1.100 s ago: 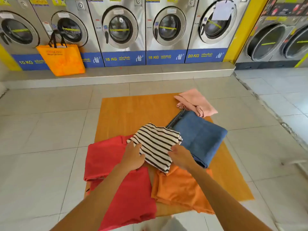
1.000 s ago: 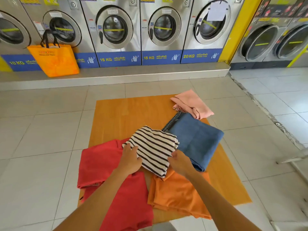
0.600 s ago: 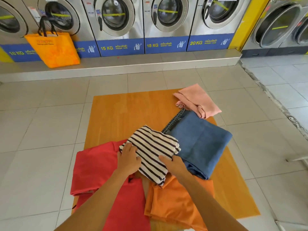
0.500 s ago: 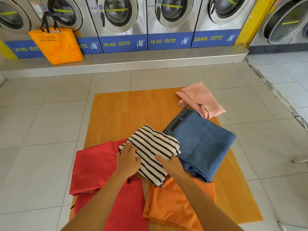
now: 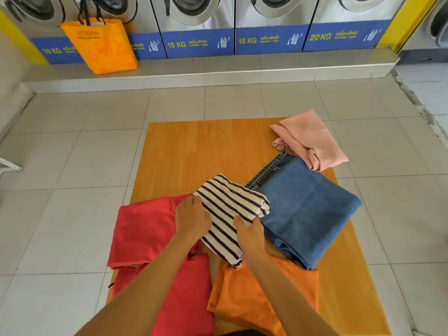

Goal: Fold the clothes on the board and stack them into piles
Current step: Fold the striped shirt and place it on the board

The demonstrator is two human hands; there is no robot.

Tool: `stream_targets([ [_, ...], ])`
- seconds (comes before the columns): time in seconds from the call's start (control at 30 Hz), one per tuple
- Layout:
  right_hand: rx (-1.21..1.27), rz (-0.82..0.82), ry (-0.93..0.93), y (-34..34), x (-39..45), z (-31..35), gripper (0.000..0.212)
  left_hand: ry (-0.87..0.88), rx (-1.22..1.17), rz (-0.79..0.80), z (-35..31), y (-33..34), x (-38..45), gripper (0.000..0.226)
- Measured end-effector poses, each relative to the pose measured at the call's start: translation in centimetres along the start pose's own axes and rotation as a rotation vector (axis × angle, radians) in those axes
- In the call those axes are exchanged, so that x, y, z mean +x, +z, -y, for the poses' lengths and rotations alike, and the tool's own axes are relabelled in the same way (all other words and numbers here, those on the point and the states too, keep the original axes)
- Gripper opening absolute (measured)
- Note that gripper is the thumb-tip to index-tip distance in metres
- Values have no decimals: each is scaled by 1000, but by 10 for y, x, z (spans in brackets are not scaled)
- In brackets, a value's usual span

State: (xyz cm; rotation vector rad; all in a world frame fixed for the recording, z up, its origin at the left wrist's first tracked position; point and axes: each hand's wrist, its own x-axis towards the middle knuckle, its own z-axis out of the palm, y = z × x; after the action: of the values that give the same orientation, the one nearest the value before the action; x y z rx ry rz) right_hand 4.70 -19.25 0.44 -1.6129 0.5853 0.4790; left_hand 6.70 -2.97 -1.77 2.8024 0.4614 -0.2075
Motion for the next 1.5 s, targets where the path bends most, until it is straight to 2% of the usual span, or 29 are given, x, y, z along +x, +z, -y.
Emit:
stream_targets([
  [0.1,-30,27,-28,-8,-8,18,56,-58,-146,46,-5,-2,24,36],
  [0.17,-32,58,-63,-16,-16,39,45,-123,-288,111,-7,-6,37,33],
  [0.27,-74,136,-123,-28,-29,76,18,-184,-329,82,-6,-12,44,43],
  [0.37,-119,232,-184,-35,-44,113,15,-230,-538,139,-7,-21,39,50],
  [0.43,-124,296,-200,-34,-53,134,18,-312,-840,334,-10,-37,32,59],
  [0.53,-89,354,-195,-28,-54,159,22,-514,-1506,800,-2,-71,23,66],
  [0.57,-81,366,-189,-25,-50,165,24,-538,-1599,863,6,-80,22,66],
  [0.63,-66,371,-167,-17,-39,174,30,-531,-1672,840,28,-99,22,58],
  [0.9,-175,371,-155,52,41,188,26,-451,-1513,574,102,-146,81,37],
  [1.03,-233,320,-210,102,101,192,29,-422,-1379,409,132,-149,134,52],
  [1.17,-251,291,-169,143,156,196,41,-427,-1239,290,146,-148,187,50],
  [1.3,-200,237,-174,175,205,209,46,-402,-1171,223,161,-146,240,62],
  [1.4,-173,190,-199,193,232,213,42,-393,-1112,153,170,-139,274,60],
  [1.5,-275,135,-220,201,248,190,45,-422,-923,166,177,-114,290,58],
])
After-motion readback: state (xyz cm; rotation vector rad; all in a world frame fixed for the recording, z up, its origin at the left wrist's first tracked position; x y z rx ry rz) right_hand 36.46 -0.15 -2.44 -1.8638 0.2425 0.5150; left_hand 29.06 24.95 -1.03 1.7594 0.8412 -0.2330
